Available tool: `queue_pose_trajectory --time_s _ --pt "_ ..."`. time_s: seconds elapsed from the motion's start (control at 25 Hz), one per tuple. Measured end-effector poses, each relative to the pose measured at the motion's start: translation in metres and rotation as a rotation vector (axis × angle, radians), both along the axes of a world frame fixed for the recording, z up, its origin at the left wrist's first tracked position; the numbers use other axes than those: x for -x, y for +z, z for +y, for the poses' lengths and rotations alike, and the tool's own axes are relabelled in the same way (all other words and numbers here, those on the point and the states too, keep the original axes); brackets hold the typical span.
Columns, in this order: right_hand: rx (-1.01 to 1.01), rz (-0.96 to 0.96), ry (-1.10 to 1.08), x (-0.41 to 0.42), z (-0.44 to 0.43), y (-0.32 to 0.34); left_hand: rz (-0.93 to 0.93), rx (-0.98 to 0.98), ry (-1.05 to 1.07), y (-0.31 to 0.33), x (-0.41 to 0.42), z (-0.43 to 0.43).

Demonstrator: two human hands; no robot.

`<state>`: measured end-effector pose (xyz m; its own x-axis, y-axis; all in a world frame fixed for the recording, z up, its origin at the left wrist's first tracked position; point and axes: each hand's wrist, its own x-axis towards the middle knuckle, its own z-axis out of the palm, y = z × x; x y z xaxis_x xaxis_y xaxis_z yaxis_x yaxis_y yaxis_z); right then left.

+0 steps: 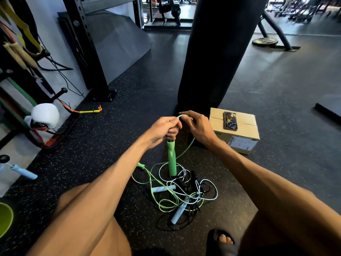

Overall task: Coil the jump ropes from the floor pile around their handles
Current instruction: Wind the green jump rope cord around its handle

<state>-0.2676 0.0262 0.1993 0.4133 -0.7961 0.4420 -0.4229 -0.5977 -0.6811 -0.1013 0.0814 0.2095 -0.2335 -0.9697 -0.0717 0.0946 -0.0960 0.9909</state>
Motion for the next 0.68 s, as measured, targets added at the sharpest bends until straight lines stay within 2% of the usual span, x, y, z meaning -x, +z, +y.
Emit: queue_pose_trajectory --time_s 0.16,0.28,0.36,0.44,0.6,0.68 --pt "-0.387 -0.073 -0.014 -0.007 0.0 -0.021 0.332 0.011 0.035 0.014 -0.009 0.0" --pt "-0.542 0.057 0.046 -0.01 0.005 -0.033 0.477 0.07 0.149 0.021 -0.015 0.001" --pt "-0.55 0.157 0.077 -0.013 0.007 -0.039 0.536 0.089 0.19 0.022 -0.019 -0.001" --pt "-0.533 0.162 0.095 -0.015 0.008 -0.04 0.591 0.094 0.198 0.022 -0.023 -0.003" --pt "-0.252 0.242 0.008 -0.015 0.01 -0.038 0.633 0.127 0.258 0.02 -0.028 -0.007" --pt "-0.172 0.269 0.03 -0.014 0.011 -0.037 0.623 0.125 0.31 0.02 -0.03 -0.008"
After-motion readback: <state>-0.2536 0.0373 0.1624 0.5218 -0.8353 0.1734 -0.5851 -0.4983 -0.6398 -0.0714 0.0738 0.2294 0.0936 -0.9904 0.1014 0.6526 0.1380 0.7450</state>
